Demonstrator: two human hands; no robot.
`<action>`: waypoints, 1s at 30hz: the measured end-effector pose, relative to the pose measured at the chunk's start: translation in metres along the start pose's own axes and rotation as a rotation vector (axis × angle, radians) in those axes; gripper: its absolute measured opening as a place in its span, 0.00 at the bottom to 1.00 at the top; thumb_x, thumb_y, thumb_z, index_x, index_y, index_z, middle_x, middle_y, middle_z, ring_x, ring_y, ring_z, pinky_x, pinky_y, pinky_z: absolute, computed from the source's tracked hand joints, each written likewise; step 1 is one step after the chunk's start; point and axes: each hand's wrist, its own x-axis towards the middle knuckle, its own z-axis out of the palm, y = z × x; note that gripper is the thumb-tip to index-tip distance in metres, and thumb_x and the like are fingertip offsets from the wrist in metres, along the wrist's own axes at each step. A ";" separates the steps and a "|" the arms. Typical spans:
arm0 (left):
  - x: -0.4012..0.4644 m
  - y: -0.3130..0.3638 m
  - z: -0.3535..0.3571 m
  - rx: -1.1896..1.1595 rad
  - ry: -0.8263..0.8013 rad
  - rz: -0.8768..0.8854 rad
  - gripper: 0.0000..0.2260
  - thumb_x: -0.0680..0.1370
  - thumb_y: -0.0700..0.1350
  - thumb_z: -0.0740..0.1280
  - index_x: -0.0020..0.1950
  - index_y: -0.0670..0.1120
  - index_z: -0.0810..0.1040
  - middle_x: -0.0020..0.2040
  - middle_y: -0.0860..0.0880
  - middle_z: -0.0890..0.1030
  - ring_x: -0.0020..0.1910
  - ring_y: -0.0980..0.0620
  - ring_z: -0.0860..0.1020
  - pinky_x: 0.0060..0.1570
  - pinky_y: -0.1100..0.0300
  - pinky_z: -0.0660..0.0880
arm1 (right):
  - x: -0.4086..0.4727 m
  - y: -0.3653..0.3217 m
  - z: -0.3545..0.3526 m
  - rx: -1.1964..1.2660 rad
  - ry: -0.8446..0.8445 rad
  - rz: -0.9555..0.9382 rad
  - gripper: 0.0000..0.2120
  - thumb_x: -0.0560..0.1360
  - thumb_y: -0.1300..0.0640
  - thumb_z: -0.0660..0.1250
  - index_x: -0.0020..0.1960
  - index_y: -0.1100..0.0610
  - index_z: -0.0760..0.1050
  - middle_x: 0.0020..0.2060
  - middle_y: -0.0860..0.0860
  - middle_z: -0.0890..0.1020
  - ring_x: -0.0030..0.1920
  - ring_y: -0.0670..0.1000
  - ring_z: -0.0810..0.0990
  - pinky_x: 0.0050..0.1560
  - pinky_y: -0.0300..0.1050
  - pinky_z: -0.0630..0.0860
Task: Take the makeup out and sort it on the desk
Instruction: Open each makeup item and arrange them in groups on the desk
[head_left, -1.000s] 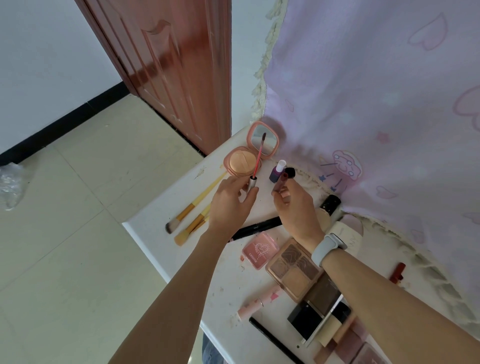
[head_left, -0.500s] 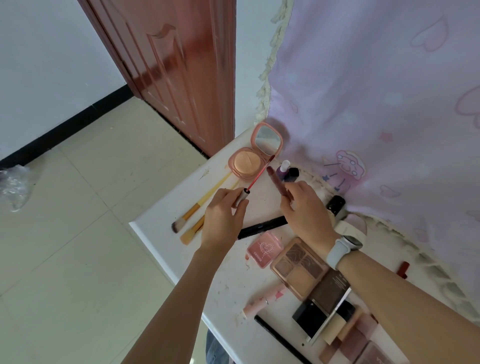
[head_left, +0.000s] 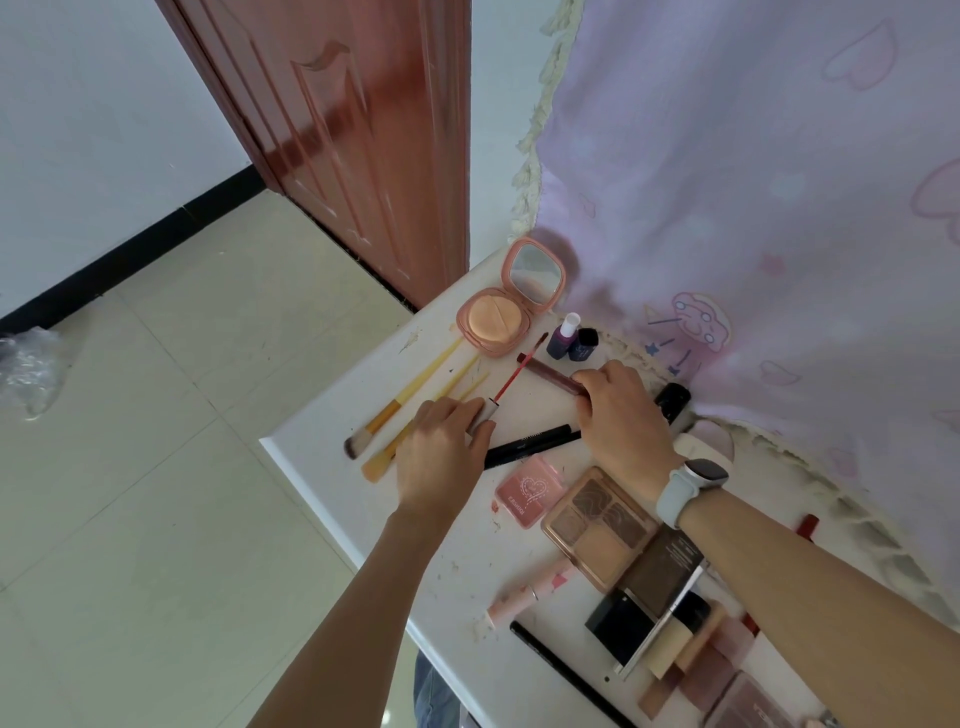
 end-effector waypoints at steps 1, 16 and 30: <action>0.000 0.000 0.001 0.007 -0.006 0.002 0.07 0.69 0.37 0.73 0.46 0.38 0.82 0.36 0.42 0.80 0.36 0.43 0.78 0.28 0.58 0.74 | 0.000 0.000 -0.001 0.004 -0.004 0.006 0.13 0.79 0.58 0.56 0.62 0.59 0.70 0.52 0.57 0.72 0.56 0.55 0.68 0.44 0.48 0.73; 0.007 0.004 0.005 0.114 -0.053 -0.041 0.09 0.75 0.41 0.67 0.53 0.39 0.81 0.43 0.41 0.78 0.44 0.44 0.75 0.36 0.59 0.69 | 0.001 -0.003 -0.005 -0.019 -0.016 0.060 0.12 0.79 0.57 0.56 0.61 0.58 0.70 0.53 0.57 0.72 0.56 0.55 0.69 0.43 0.49 0.72; 0.004 0.007 -0.002 0.073 -0.037 -0.035 0.14 0.74 0.42 0.69 0.58 0.39 0.79 0.49 0.40 0.78 0.49 0.43 0.77 0.38 0.53 0.76 | -0.009 -0.002 -0.014 -0.080 0.109 -0.101 0.12 0.74 0.59 0.64 0.56 0.63 0.73 0.48 0.59 0.77 0.50 0.60 0.73 0.46 0.53 0.73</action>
